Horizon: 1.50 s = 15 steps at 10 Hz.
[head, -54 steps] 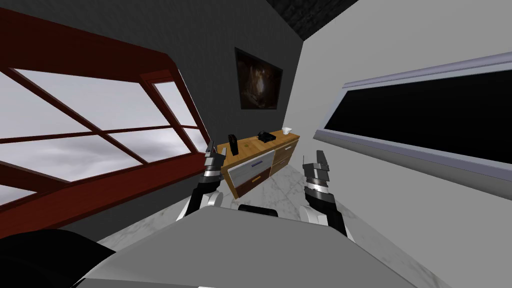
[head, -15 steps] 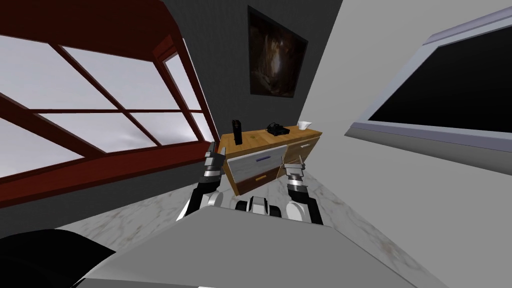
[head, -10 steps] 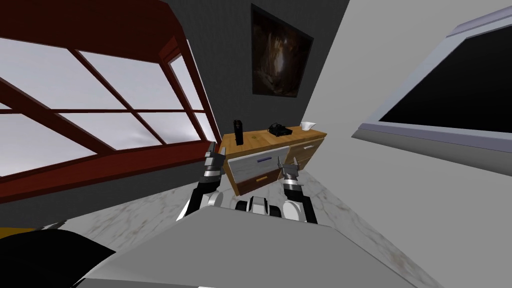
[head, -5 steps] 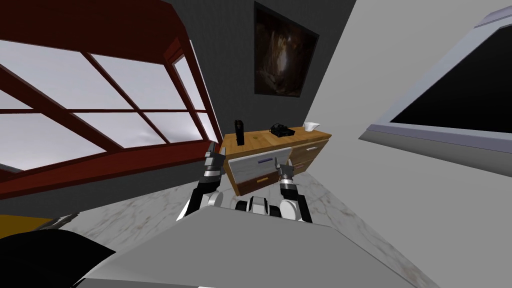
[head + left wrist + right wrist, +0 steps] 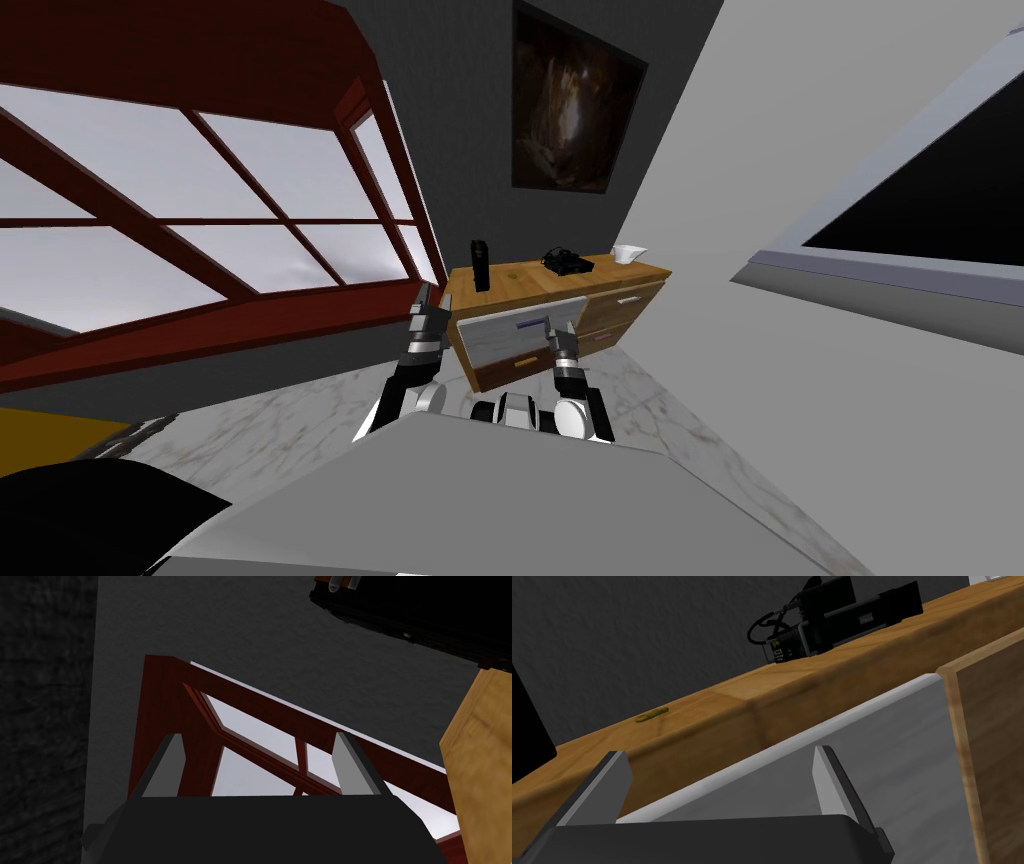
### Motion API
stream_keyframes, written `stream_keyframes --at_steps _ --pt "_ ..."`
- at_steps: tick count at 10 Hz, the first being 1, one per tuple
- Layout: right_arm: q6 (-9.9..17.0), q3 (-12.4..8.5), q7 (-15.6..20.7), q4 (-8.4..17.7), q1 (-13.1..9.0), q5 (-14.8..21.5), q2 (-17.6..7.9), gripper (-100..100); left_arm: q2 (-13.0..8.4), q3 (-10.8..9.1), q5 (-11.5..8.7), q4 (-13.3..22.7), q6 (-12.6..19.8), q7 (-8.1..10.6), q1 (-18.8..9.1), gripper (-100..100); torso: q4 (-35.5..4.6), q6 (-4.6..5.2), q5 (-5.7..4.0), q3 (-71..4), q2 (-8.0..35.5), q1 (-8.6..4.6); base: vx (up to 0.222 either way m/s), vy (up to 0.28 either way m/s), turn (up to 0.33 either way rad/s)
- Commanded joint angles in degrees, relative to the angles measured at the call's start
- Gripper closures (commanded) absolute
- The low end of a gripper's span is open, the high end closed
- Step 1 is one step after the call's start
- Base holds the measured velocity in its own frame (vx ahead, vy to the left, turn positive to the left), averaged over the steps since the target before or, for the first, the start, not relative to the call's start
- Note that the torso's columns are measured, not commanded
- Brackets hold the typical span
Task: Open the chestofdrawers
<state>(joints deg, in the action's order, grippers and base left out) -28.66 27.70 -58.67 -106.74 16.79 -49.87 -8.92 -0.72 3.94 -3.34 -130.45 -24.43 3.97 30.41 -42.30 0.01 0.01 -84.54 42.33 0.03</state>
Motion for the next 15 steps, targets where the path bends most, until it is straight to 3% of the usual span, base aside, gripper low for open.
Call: stream_keyframes --at_steps 1,2,3,8,15 --pt "-0.04 1.2 -3.71 1.64 -0.92 -2.62 0.1 -100 0.0 0.0 0.0 0.0 0.0 0.0 0.0 0 0.01 -0.03 0.0 -0.02 -0.04 0.0 0.021 -0.012 0.057" --pt "-0.04 2.37 -5.74 3.16 -1.74 -5.08 0.22 -100 0.0 0.0 0.0 0.0 0.0 0.0 0.0 0 0.02 0.0 -0.01 -0.03 -0.05 -0.04 0.024 -0.017 0.085" --pt "-0.04 2.37 -6.84 3.16 -1.74 -5.08 0.22 -100 0.0 0.0 0.0 0.0 0.0 0.0 0.0 0 0.02 -0.02 -0.02 -0.04 -0.07 -0.05 0.021 -0.015 0.046" --pt "-0.02 5.7 -14.37 7.67 -4.11 -12.08 0.48 -100 0.0 0.0 0.0 0.0 0.0 0.0 0.0 0 0.01 0.0 -0.01 -0.02 -0.04 -0.03 0.025 -0.017 0.064" --pt "0.01 8.67 -23.7 11.72 -6.22 -18.3 0.55 -100 0.0 0.0 0.0 0.0 0.0 0.0 0.0 0 0.02 -0.02 -0.01 -0.03 -0.06 -0.02 0.019 -0.014 0.052"
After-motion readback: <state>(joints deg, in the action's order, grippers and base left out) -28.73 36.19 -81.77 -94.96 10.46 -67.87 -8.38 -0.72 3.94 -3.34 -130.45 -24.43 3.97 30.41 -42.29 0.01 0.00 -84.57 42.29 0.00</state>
